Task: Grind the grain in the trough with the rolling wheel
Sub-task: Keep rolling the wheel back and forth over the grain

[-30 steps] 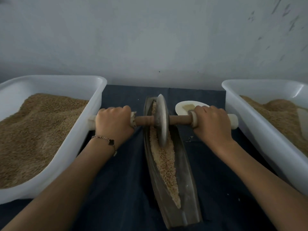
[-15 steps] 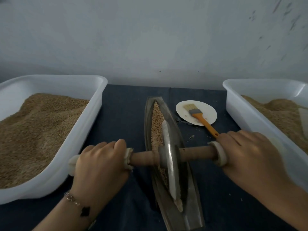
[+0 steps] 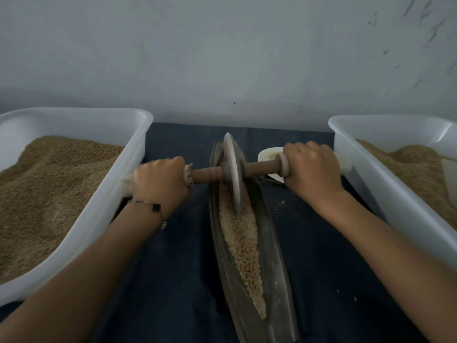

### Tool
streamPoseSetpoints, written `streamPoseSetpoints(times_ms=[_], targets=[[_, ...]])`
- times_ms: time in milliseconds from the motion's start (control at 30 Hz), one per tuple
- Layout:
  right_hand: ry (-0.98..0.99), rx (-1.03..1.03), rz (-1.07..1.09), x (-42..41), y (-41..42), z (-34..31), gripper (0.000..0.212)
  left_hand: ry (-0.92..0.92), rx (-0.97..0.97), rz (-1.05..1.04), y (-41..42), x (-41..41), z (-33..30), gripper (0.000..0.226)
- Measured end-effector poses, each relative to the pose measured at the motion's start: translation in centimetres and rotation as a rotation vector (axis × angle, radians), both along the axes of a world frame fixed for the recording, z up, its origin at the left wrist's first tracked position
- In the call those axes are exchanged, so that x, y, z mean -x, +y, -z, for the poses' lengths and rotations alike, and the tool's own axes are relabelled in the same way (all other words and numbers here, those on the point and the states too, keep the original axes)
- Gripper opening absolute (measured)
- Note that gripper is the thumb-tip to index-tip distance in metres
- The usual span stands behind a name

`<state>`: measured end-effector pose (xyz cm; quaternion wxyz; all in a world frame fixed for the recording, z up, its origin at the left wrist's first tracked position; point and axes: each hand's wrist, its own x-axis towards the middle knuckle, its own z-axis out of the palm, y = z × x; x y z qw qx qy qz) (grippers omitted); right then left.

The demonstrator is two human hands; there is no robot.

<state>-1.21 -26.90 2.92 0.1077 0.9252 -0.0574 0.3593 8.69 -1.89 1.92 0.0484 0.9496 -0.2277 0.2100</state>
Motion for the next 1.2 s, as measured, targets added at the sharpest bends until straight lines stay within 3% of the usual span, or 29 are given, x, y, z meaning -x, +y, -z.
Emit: streamPoseSetpoints(times_ms=[233, 367, 600, 800, 967, 1200], targets=[[-0.001, -0.056, -0.008, 3.2, 1.1, 1.0, 0.025, -0.047, -0.032, 0.049, 1.5, 2.8, 0.4, 0.036], [0.027, -0.099, -0.048, 7.4, 2.0, 1.3, 0.025, -0.073, -0.028, 0.208, 3.1, 7.0, -0.7, 0.042], [0.082, -0.073, -0.099, 13.1, 3.4, -0.5, 0.033, -0.029, -0.016, 0.283, 5.8, 12.3, -1.0, 0.047], [0.157, -0.036, -0.114, 11.5, 3.0, -0.6, 0.047, 0.146, 0.060, 0.288, 5.2, 10.4, -0.3, 0.065], [0.098, -0.052, -0.085, 6.4, 1.9, 0.1, 0.046, 0.099, -0.018, 0.088, 3.1, 6.0, 0.0, 0.028], [0.095, -0.156, -0.002, 1.1, 0.8, -0.4, 0.036, 0.053, -0.054, 0.017, 0.6, 1.4, -1.0, 0.019]])
